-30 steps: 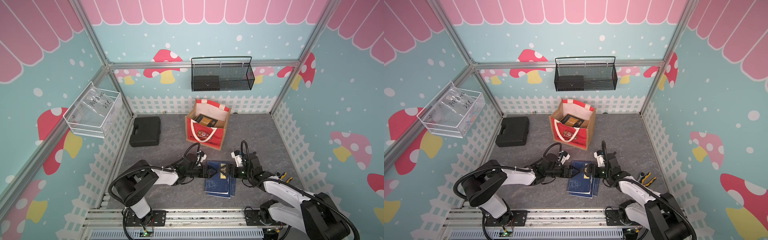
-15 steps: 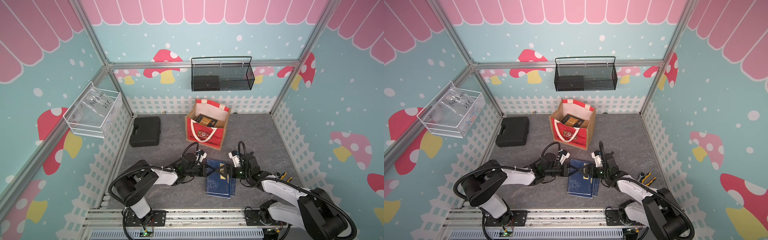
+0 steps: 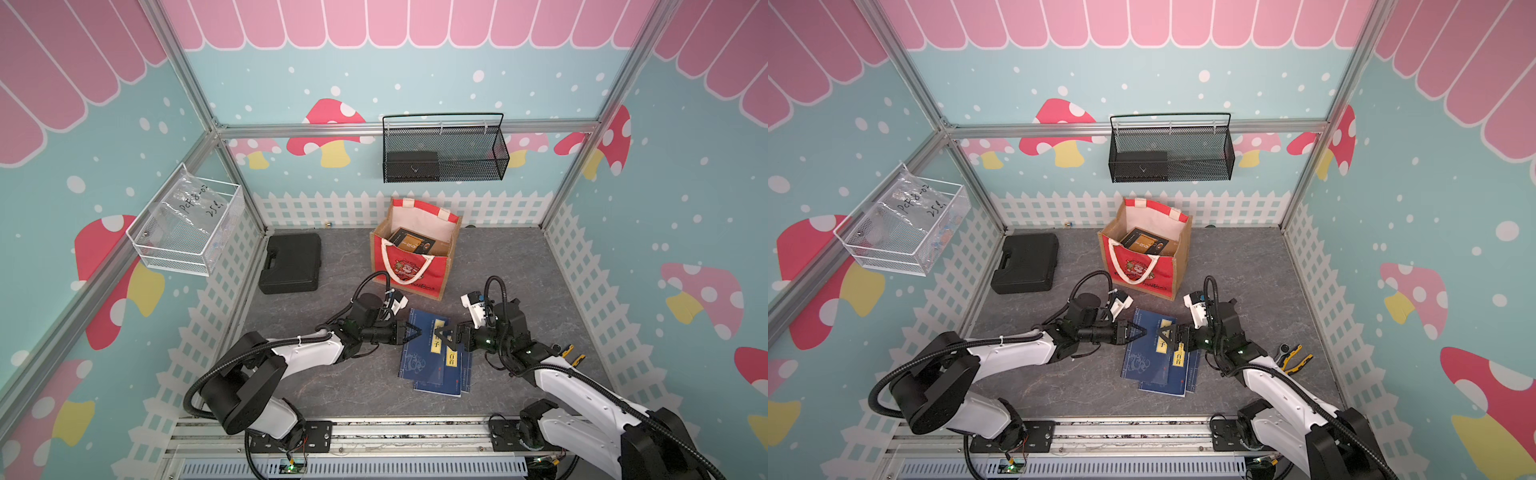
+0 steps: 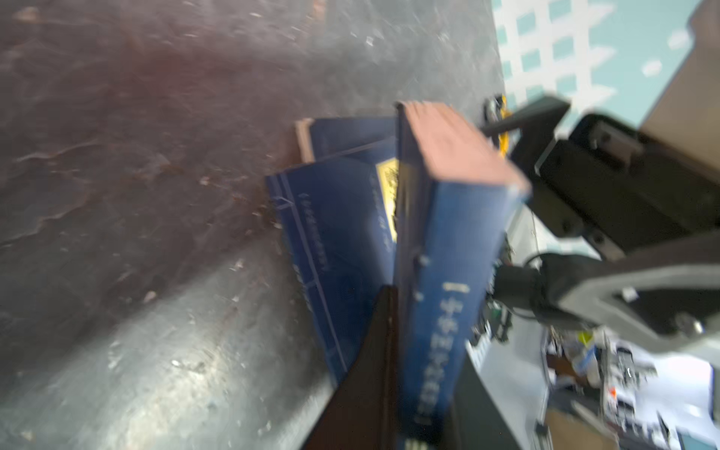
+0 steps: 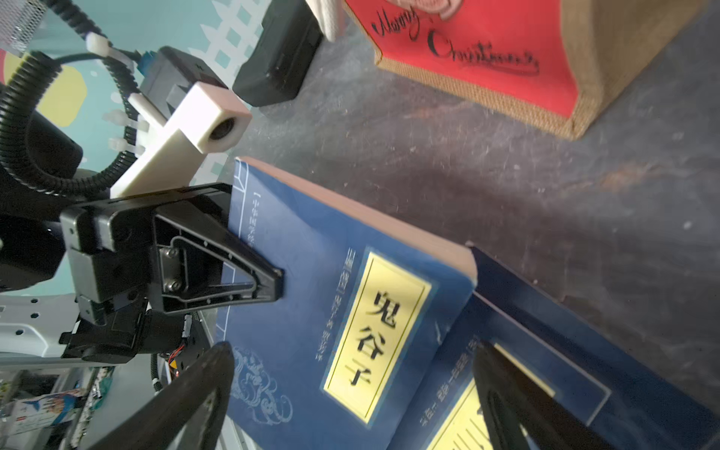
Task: Put the books into the canvas bag
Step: Pick up the book from the book.
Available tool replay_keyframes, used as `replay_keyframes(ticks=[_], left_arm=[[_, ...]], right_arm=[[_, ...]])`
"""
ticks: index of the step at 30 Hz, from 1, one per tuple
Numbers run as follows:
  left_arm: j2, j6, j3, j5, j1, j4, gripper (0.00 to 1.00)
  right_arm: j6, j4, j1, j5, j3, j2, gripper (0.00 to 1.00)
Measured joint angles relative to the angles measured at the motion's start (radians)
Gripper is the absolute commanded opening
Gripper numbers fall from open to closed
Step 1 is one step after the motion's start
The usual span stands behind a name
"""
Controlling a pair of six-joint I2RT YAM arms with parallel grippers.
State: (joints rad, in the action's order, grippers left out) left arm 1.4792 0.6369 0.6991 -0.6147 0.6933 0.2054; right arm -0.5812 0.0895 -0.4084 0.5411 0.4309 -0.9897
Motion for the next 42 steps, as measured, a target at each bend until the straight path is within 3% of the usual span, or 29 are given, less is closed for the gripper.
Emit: replay_keyframes(ticks=[12, 19, 27, 31, 36, 42], left_arm=[[-0.084, -0.361, 0.375, -0.086, 0.001, -0.730, 0.00], [-0.100, -0.593, 0.514, -0.111, 0.001, -1.090, 0.00], [-0.156, -0.700, 0.521, -0.160, 0.001, -1.226, 0.00], [-0.161, -0.720, 0.521, -0.174, 0.001, -1.240, 0.00], [-0.161, -0.729, 0.521, -0.189, 0.001, -1.241, 0.00], [-0.161, -0.732, 0.521, -0.193, 0.000, -1.241, 0.00]], right_arm=[[0.273, -0.102, 0.032, 0.100, 0.140, 0.185, 0.99], [0.299, -0.087, 0.034, 0.380, 0.171, 0.077, 0.97], [0.306, -0.108, -0.034, 0.602, 0.217, 0.017, 0.94], [0.323, -0.135, -0.095, 0.625, 0.235, -0.029, 0.86], [0.353, -0.189, -0.126, 0.618, 0.259, -0.095, 0.67], [0.380, -0.217, -0.168, 0.604, 0.310, -0.166, 0.32]])
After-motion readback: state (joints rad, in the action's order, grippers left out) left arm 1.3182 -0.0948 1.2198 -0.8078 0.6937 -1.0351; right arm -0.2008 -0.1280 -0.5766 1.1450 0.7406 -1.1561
